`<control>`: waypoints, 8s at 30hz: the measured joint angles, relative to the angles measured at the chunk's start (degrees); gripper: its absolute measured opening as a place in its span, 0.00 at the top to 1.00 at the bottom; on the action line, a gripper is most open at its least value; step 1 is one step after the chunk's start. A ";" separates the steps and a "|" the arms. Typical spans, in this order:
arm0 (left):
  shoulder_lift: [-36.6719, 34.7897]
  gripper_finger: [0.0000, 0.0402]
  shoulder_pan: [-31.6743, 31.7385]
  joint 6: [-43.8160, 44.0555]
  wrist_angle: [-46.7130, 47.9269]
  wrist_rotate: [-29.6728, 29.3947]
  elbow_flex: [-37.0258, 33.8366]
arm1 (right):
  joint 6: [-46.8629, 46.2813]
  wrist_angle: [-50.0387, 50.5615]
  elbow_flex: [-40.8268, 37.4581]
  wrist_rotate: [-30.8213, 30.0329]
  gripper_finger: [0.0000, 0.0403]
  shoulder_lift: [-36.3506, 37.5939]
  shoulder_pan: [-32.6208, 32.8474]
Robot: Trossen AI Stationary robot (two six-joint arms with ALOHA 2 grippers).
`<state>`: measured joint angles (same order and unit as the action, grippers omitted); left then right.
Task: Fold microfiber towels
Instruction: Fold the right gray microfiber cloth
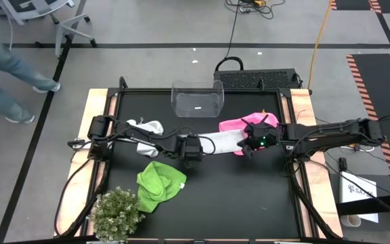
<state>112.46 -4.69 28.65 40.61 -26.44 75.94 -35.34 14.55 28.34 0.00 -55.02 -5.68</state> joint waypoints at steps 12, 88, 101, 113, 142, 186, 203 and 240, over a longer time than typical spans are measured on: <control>0.00 0.93 2.10 -2.97 3.20 -0.46 -0.02 | -4.06 0.23 0.00 1.85 0.78 -0.15 0.01; 0.02 0.94 5.05 -5.64 1.28 -0.57 -0.02 | -0.41 -15.55 -4.13 15.28 0.85 -10.84 -16.15; 0.04 0.94 5.05 -5.89 1.30 -0.51 -0.02 | -4.43 -8.11 -4.13 25.74 0.72 -10.84 -16.76; 0.04 0.94 4.98 -5.81 1.34 -0.24 -0.02 | -2.69 -7.66 -4.13 19.33 0.52 -12.30 -16.74; -1.20 0.94 0.41 -6.30 1.56 5.62 -4.80 | -1.06 1.45 -4.11 14.66 0.99 -6.15 -17.72; -1.18 0.94 1.99 -7.61 -14.63 6.42 -8.35 | -5.77 -20.82 21.06 18.56 1.00 -32.27 -7.09; -3.22 0.94 2.34 -9.53 -13.78 5.77 -8.46 | -7.34 -26.53 26.45 21.29 1.00 -42.03 -4.57; -7.82 0.94 0.57 -3.07 -28.91 8.11 -21.64 | -7.85 -28.09 26.40 22.51 1.00 -41.99 -4.71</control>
<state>104.64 -4.12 25.58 11.70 -18.33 54.30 -43.18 -13.54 54.74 22.51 -97.01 -10.39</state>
